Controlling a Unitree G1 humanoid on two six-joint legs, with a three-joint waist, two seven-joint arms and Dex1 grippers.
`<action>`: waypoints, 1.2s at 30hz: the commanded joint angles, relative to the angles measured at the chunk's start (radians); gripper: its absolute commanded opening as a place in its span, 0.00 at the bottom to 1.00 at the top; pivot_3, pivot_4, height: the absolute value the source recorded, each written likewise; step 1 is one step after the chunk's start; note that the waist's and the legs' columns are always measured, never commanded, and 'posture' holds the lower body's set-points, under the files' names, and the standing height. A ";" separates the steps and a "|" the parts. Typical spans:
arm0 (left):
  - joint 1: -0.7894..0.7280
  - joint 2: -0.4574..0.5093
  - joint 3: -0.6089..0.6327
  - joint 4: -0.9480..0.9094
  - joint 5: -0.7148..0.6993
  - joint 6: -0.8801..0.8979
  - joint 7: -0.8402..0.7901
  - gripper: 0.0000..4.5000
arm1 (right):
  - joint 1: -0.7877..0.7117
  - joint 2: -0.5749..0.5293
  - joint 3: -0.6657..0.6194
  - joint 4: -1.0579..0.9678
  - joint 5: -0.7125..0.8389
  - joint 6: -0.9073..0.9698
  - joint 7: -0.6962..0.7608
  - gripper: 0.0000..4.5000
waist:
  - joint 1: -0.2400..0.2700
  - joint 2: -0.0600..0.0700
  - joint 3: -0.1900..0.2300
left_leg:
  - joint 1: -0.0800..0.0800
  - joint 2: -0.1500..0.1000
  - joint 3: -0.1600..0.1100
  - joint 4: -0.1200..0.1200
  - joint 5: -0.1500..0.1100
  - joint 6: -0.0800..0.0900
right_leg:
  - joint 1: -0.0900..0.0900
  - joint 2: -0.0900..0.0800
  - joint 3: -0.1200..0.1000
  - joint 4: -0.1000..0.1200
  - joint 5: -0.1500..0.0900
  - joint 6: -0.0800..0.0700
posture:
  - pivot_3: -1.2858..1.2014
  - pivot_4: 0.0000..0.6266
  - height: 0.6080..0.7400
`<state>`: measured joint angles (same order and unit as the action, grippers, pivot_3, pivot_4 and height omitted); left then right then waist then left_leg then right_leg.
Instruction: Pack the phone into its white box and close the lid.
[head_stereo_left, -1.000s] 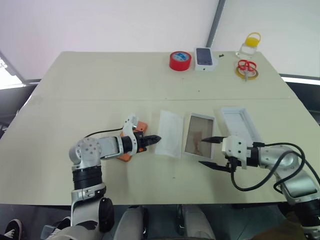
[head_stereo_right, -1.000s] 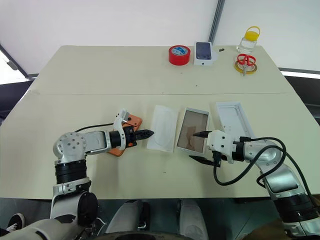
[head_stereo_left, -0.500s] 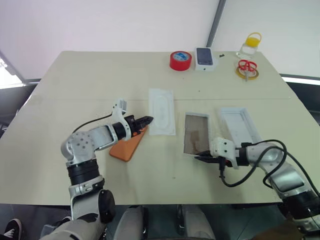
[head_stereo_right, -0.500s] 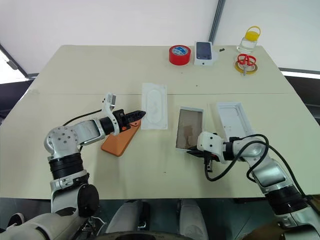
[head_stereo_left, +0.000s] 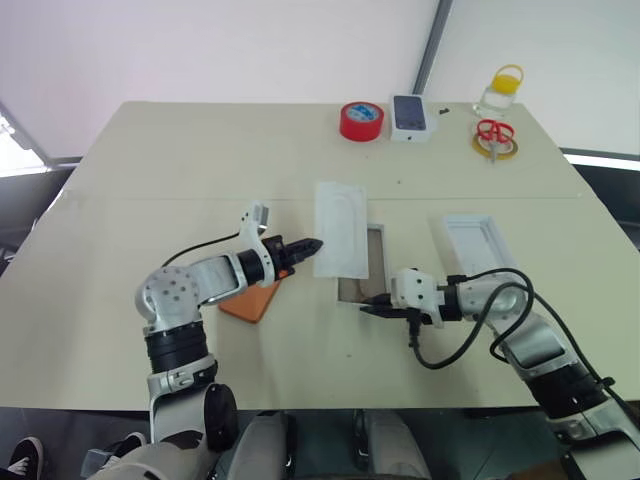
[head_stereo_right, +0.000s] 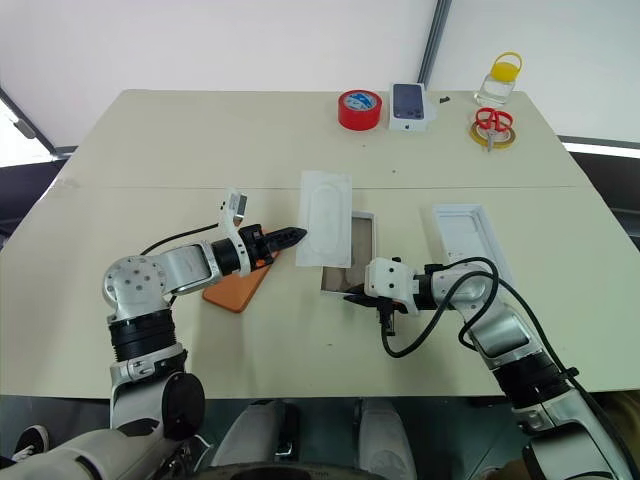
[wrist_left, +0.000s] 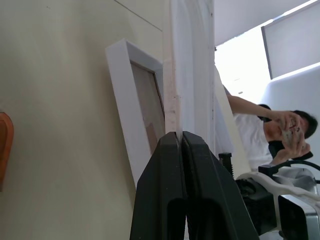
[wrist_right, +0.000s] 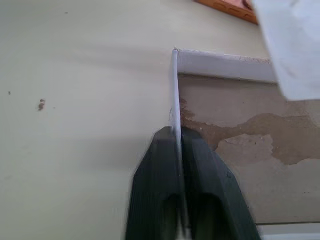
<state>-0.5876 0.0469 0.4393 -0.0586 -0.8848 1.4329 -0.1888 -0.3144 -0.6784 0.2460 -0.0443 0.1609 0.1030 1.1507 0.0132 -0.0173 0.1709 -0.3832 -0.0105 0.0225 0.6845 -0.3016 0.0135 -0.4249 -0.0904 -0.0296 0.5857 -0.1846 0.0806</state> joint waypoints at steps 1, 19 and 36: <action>0.021 0.009 -0.039 -0.057 -0.010 -0.023 -0.009 0.00 | 0.019 -0.003 -0.055 -0.054 0.036 -0.035 -0.010 0.43 | -0.001 0.000 0.000 | 0.000 0.000 0.000 0.000 0.000 0.000 | 0.000 0.000 0.000 0.000 0.000 0.000 | 0.52 0.24 1.00; 0.053 -0.066 -0.111 -0.014 0.006 -0.048 0.021 0.00 | 0.078 -0.115 -0.238 0.042 0.029 -0.118 -0.072 0.76 | -0.001 0.000 0.000 | 0.000 0.000 0.000 0.000 0.000 0.000 | 0.000 0.000 0.000 -0.001 0.000 0.000 | 0.52 0.24 1.00; 0.042 -0.007 -0.136 -0.125 -0.020 -0.089 -0.033 0.78 | -0.053 0.038 -0.223 -0.015 0.134 0.037 -0.171 0.65 | -0.001 0.000 0.000 | -0.001 0.001 0.000 0.000 0.000 0.000 | -0.001 0.001 0.000 -0.001 0.000 0.000 | 0.52 0.24 1.00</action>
<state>-0.5299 0.0229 0.3256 -0.1243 -0.8899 1.3794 -0.1843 -0.3447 -0.6535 0.0268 -0.0369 0.2886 0.1387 1.0026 0.0118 -0.0174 0.1710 -0.3841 -0.0098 0.0223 0.6842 -0.3016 0.0136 -0.4260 -0.0897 -0.0297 0.5851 -0.1847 0.0803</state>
